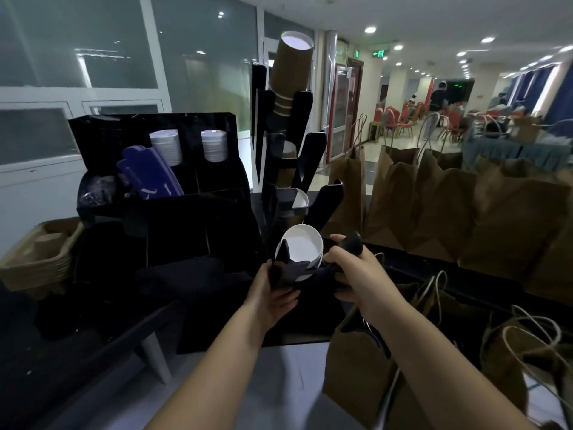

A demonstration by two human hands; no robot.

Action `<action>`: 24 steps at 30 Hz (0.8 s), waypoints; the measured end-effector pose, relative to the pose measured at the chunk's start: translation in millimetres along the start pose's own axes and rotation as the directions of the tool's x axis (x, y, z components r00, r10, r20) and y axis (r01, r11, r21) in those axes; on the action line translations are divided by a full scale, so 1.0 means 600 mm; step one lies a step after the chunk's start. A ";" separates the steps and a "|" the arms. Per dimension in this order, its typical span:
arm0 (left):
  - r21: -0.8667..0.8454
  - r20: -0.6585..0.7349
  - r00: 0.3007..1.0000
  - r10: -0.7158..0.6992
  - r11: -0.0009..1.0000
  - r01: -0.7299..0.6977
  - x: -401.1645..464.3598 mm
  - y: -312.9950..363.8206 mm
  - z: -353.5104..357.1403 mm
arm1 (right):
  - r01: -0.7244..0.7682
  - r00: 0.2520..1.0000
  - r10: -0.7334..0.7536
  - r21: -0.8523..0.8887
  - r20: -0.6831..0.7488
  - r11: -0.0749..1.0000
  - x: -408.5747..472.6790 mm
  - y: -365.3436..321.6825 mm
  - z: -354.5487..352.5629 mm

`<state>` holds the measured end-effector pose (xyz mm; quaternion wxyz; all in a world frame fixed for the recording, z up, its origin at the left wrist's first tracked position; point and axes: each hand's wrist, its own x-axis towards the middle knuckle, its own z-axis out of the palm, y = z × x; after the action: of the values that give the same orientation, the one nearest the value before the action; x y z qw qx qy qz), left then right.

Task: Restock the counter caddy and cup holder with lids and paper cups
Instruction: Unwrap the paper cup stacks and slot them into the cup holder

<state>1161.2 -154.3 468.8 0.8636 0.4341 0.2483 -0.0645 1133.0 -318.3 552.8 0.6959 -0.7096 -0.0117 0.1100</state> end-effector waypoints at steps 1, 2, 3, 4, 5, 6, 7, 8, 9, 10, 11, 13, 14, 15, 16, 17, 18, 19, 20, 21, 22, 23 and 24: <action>0.012 -0.006 1.000 0.015 1.000 -0.015 0.002 0.000 0.004 | -0.039 0.999 0.039 0.023 0.001 0.999 -0.002 0.000 0.000; 0.019 -0.006 1.000 0.029 0.999 -0.029 0.004 0.001 0.010 | -0.085 0.996 0.084 0.057 0.009 0.995 -0.004 0.000 0.000; 0.018 -0.008 0.999 0.040 0.999 -0.040 0.005 0.002 0.015 | -0.130 0.991 0.128 0.113 0.028 0.985 -0.004 0.000 0.000; 0.013 -0.011 0.999 0.041 0.999 -0.041 0.007 0.003 0.019 | -0.175 0.984 0.168 0.180 0.053 0.968 -0.004 0.000 0.000; 0.011 -0.016 0.999 0.039 0.999 -0.039 0.010 0.004 0.020 | -0.207 0.978 0.192 0.245 0.084 0.947 -0.005 0.000 0.001; 0.014 -0.013 0.999 0.035 0.999 -0.035 0.012 0.002 0.021 | -0.219 0.975 0.196 0.303 0.106 0.928 -0.007 -0.002 0.003; 0.021 -0.014 0.999 0.040 0.999 -0.039 0.013 0.002 0.021 | -0.216 0.975 0.186 0.356 0.117 0.909 -0.010 -0.005 0.007; 0.029 -0.018 0.999 0.051 0.998 -0.051 0.014 0.004 0.021 | -0.206 0.978 0.174 0.408 0.115 0.890 -0.011 -0.008 0.009; 0.030 -0.025 0.998 0.064 0.998 -0.064 0.019 0.005 0.019 | -0.196 0.980 0.165 0.456 0.108 0.868 -0.012 -0.012 0.010; 0.027 -0.029 0.997 0.073 0.997 -0.072 0.022 0.007 0.017 | -0.190 0.982 0.163 0.501 0.098 0.844 -0.013 -0.015 0.011; 0.023 -0.025 0.996 0.082 0.996 -0.081 0.024 0.010 0.014 | -0.184 0.983 0.159 0.537 0.092 0.823 -0.015 -0.018 0.012; 0.036 0.004 0.995 0.097 0.995 -0.097 0.019 0.014 0.009 | -0.160 0.987 0.150 0.578 0.066 0.800 -0.019 -0.016 0.010; 0.049 0.017 0.995 0.098 0.994 -0.099 0.018 0.017 0.005 | -0.148 0.988 0.147 0.584 0.050 0.798 -0.022 -0.014 0.011; 0.061 0.029 0.995 0.098 0.993 -0.099 0.016 0.018 0.001 | -0.139 0.989 0.144 0.592 0.038 0.794 -0.025 -0.011 0.011; 0.081 0.042 0.995 0.094 0.992 -0.097 0.013 0.018 -0.003 | -0.130 0.990 0.141 0.601 0.028 0.789 -0.029 -0.009 0.011; 0.087 0.056 0.994 0.090 0.992 -0.094 0.009 0.017 -0.007 | -0.123 0.990 0.139 0.606 0.021 0.786 -0.033 -0.006 0.012; 0.103 0.076 0.993 0.087 0.990 -0.094 0.006 0.018 -0.010 | -0.120 0.990 0.140 0.604 0.014 0.788 -0.037 -0.004 0.012; 0.127 0.090 0.992 0.090 0.987 -0.101 0.005 0.017 -0.013 | -0.117 0.990 0.138 0.600 0.012 0.791 -0.043 -0.003 0.012; 0.158 0.105 0.990 0.099 0.981 -0.115 0.004 0.015 -0.015 | -0.111 0.991 0.132 0.600 0.009 0.792 -0.047 -0.001 0.012; 0.184 0.129 0.985 0.112 0.974 -0.135 0.004 0.015 -0.017 | -0.104 0.992 0.127 0.602 0.004 0.791 -0.052 0.002 0.010; 0.199 0.140 0.982 0.128 0.968 -0.155 0.001 0.015 -0.018 | -0.096 0.992 0.124 0.607 -0.003 0.789 -0.058 0.004 0.008; 0.190 0.150 0.979 0.142 0.967 -0.169 -0.001 0.014 -0.017 | -0.090 0.993 0.120 0.613 -0.008 0.785 -0.065 0.006 0.007; 0.199 0.147 0.977 0.157 0.963 -0.184 -0.004 0.015 -0.015 | -0.087 0.993 0.115 0.620 -0.004 0.780 -0.073 0.008 0.005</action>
<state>1158.8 -141.8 471.7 0.8292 0.5381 0.1449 -0.0440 1089.2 -323.1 554.3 0.8830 -0.4443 0.0777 0.1300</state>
